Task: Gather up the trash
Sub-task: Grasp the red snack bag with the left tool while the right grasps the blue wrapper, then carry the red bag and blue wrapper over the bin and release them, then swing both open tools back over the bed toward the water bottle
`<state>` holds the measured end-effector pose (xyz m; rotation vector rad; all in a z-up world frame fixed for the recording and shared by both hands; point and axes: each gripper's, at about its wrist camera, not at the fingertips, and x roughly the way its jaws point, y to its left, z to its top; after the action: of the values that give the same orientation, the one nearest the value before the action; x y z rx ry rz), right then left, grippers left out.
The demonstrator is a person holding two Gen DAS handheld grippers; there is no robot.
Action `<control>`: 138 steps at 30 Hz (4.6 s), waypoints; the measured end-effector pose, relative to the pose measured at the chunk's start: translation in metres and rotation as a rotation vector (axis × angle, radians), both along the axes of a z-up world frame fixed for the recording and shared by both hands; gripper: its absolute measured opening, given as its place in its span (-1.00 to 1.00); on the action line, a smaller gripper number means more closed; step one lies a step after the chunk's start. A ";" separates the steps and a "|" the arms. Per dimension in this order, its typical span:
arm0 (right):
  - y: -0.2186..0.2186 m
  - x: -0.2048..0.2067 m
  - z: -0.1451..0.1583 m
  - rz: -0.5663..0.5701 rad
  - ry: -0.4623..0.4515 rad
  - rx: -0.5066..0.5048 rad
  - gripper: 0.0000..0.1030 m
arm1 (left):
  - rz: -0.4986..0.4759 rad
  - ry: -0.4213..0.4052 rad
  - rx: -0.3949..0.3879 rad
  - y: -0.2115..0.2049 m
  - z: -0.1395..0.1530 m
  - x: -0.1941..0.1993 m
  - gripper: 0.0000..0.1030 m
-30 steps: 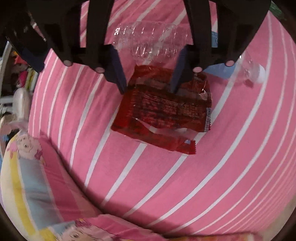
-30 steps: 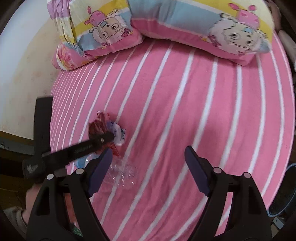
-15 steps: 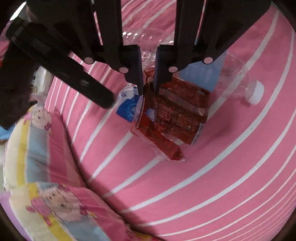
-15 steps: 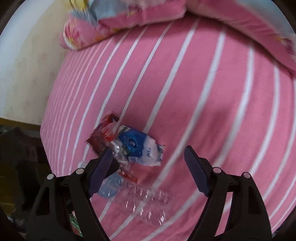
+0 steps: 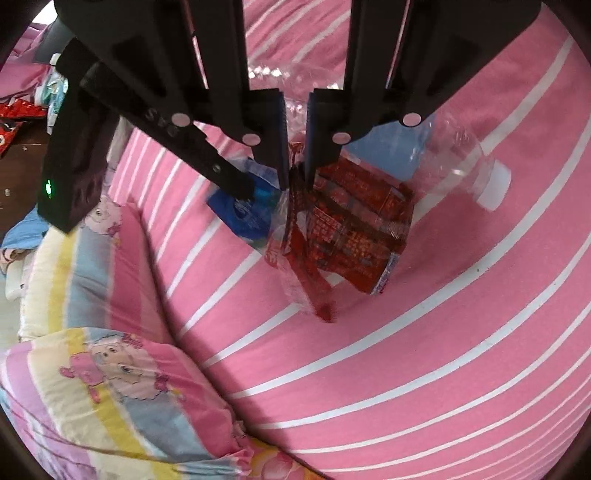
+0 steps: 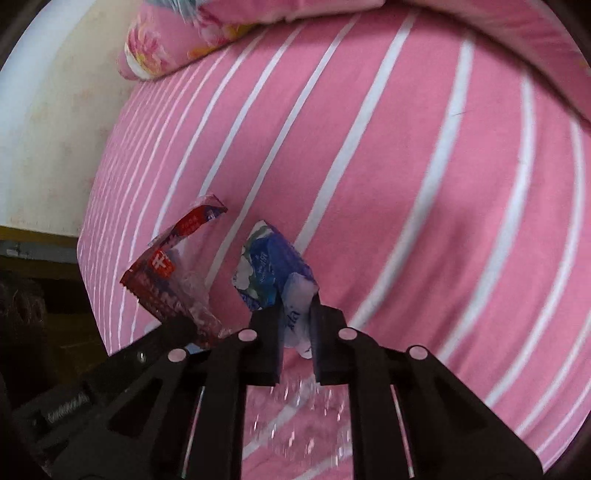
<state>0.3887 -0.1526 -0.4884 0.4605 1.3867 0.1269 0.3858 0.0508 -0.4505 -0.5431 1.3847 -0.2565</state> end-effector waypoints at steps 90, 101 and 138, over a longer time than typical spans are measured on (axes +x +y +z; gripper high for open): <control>-0.486 -0.577 0.043 -0.840 0.168 -0.209 -0.01 | -1.090 0.276 -0.015 -0.643 -0.082 -0.400 -0.10; -0.446 -0.560 0.058 -0.766 0.158 -0.152 0.08 | -0.872 0.374 -0.025 -0.563 -0.076 -0.373 0.38; -0.062 -0.255 0.117 0.064 -0.111 -0.066 0.60 | 0.046 0.308 -0.149 -0.039 0.030 -0.204 0.73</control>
<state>0.1338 -0.2143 -0.3711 0.3492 1.2931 0.1556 0.1823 0.0120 -0.4204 -0.7609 1.6568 -0.2465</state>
